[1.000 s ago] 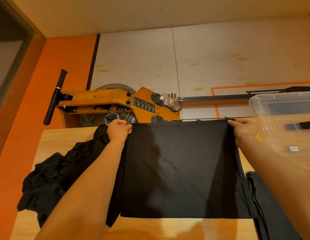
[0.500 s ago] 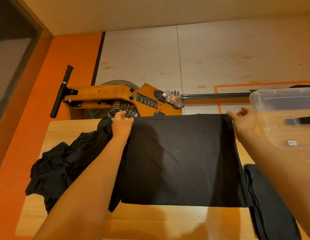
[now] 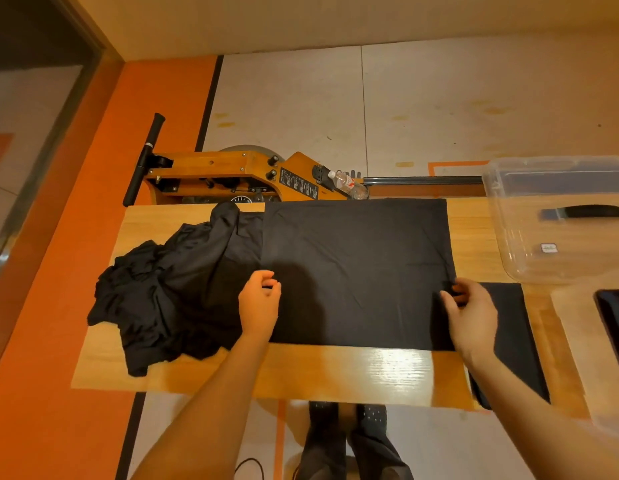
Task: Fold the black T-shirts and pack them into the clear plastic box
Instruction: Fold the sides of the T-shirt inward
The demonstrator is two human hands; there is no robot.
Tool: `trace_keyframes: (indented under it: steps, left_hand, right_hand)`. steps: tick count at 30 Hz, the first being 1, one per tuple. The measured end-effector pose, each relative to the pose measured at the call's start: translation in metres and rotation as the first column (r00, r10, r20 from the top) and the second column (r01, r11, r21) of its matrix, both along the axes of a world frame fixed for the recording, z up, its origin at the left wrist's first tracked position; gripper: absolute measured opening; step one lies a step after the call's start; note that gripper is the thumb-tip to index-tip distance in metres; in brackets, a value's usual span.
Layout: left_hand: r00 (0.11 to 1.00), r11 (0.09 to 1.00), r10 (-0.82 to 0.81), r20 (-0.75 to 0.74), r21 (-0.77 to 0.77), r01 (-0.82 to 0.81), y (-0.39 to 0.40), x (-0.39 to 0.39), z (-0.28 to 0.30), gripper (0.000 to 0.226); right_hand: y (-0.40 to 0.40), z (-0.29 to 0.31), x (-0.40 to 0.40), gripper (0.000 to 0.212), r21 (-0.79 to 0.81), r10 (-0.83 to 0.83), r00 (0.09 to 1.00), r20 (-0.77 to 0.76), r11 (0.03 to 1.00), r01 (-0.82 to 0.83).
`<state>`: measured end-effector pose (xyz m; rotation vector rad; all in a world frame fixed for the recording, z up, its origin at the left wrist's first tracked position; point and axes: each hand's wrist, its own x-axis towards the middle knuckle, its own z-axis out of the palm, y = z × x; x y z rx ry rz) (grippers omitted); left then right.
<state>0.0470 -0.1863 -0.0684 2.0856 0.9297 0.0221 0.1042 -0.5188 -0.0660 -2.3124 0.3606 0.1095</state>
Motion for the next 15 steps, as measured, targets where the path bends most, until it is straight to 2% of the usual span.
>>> trace_keyframes:
  steps: [6, 15]
  left_hand:
    - [0.999, 0.998, 0.004, -0.034, 0.070, -0.002, -0.017, -0.060, -0.004, 0.027]
    - [0.992, 0.992, 0.108, -0.069, 0.071, -0.103, -0.026, -0.092, -0.006, 0.036]
  right_hand:
    - [-0.013, -0.001, -0.050, 0.039, -0.038, -0.029, 0.996, -0.079, 0.999, 0.027]
    - [-0.023, -0.010, -0.078, 0.037, -0.046, -0.163, 0.972, -0.172, 0.987, 0.157]
